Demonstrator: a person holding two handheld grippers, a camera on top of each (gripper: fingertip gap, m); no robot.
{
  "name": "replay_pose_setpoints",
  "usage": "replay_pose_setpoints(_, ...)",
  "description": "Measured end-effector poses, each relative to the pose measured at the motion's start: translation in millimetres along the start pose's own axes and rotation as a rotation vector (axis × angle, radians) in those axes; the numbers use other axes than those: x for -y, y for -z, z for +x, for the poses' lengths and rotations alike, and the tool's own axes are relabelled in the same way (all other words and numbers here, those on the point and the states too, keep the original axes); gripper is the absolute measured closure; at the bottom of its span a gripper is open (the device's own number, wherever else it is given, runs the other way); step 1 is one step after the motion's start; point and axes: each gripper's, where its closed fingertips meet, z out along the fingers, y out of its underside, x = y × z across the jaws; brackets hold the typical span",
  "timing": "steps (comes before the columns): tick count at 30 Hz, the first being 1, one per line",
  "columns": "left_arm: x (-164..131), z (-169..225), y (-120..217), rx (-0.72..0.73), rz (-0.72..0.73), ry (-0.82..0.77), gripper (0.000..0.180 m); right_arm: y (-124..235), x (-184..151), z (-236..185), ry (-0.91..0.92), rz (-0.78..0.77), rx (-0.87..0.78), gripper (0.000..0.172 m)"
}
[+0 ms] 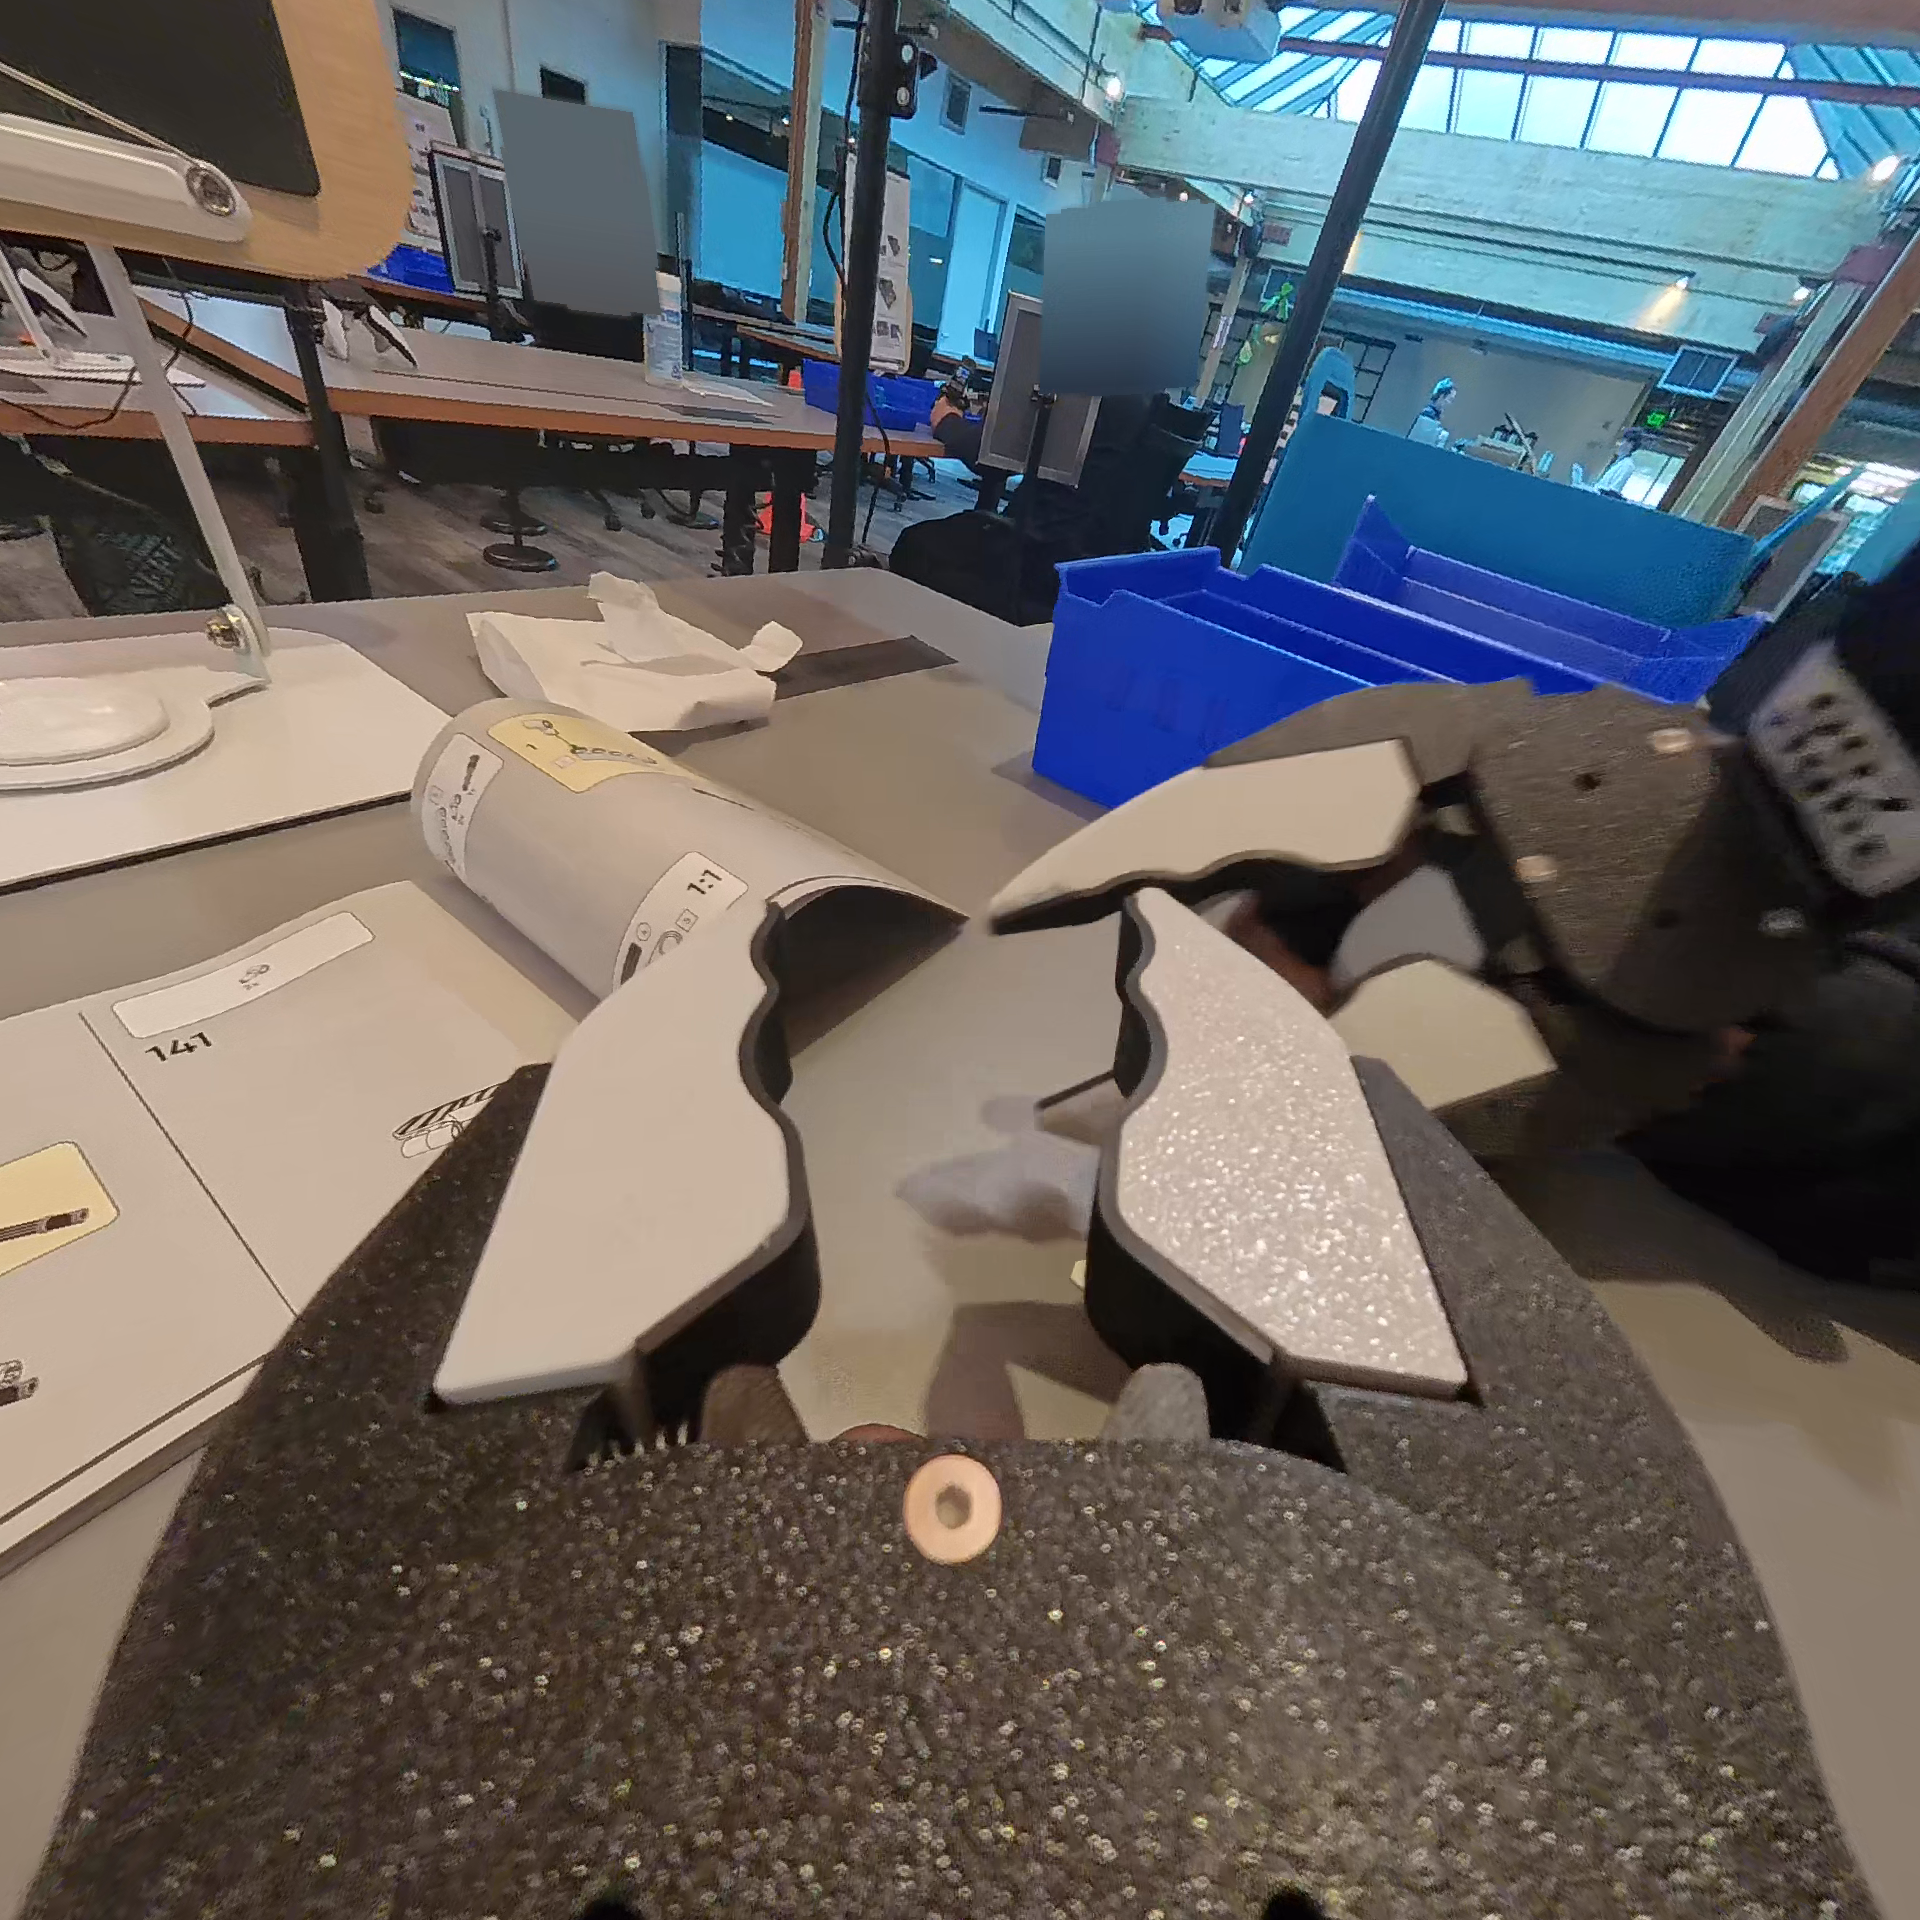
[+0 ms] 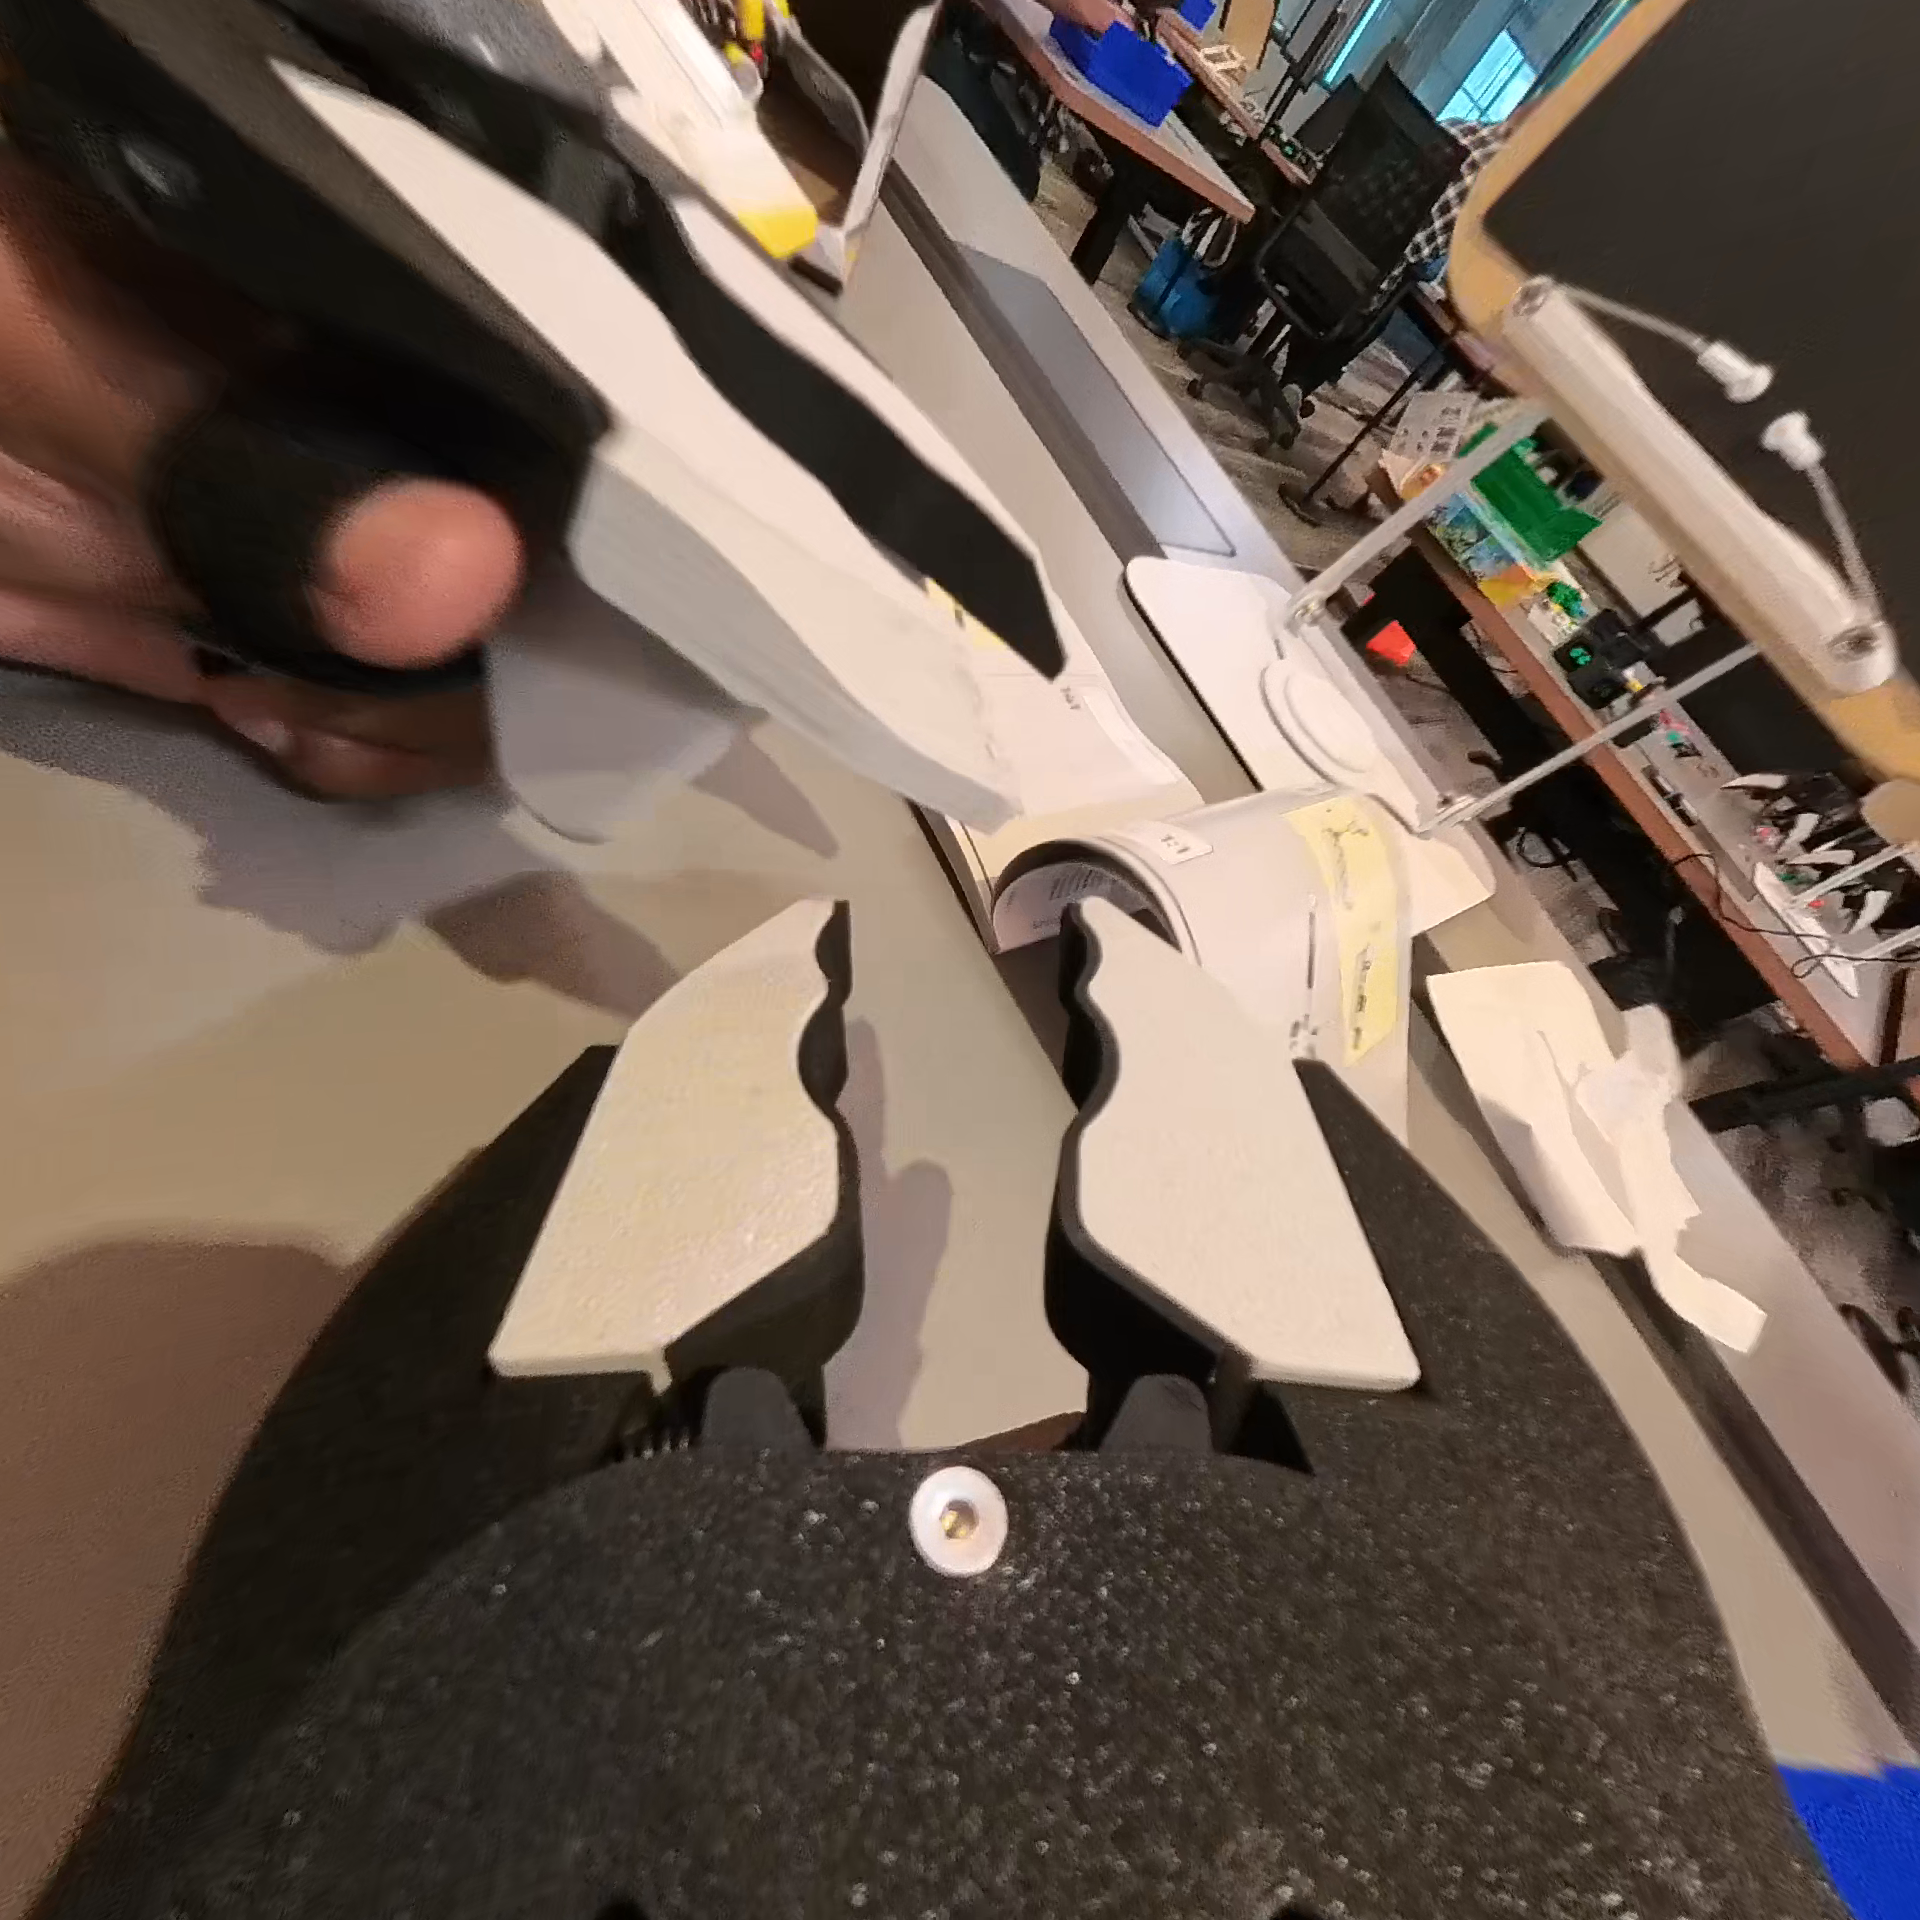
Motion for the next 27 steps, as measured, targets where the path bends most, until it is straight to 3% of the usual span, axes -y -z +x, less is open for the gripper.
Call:
replay_pose_setpoints(1, 0.3, -0.6, 0.1, 0.0, 0.003, 0.004, 0.12, 8.1, 6.2, -0.1, -0.001, -0.005, -0.01, 0.133)
replay_pose_setpoints(6, 0.2, -3.1, -0.2, 0.012, 0.007, 0.014, 0.119, 81.4, 35.4, 8.0, -0.117, 0.009, -0.008, 0.132)
replay_pose_setpoints(9, -0.1, -1.9, -0.3, 0.018, 0.007, -0.001, 0.119, 146.3, 32.9, 41.7, -0.124, -0.012, -0.04, 0.134)
replay_pose_setpoints(11, -1.2, -0.6, -1.1, 0.019, 0.003, -0.014, 0.119, 188.8, 5.6, 82.0, -0.023, -0.122, -0.11, 0.136)
replay_pose_setpoints(13, -2.4, 0.9, -2.2, 0.018, -0.003, -0.025, 0.12, 223.9, -51.0, 121.9, 0.144, -0.345, -0.125, 0.139)
replay_pose_setpoints(16, -4.1, 2.9, -3.7, 0.02, -0.012, -0.045, 0.12, 260.9, -150.1, 150.6, 0.188, -0.706, 0.059, 0.141)
replay_pose_setpoints(18, -5.1, 4.2, -4.2, 0.022, -0.017, -0.06, 0.12, 267.1, -187.6, 155.0, 0.189, -0.831, 0.176, 0.142)
replay_pose_setpoints(22, -6.1, 6.1, -4.1, 0.023, -0.022, -0.08, 0.119, 259.2, -227.8, 147.3, 0.266, -0.967, 0.403, 0.146)
replay_pose_setpoints(27, -6.8, 6.1, -4.4, 0.023, -0.028, -0.081, 0.119, 257.0, -255.1, 139.4, 0.293, -1.107, 0.567, 0.147)
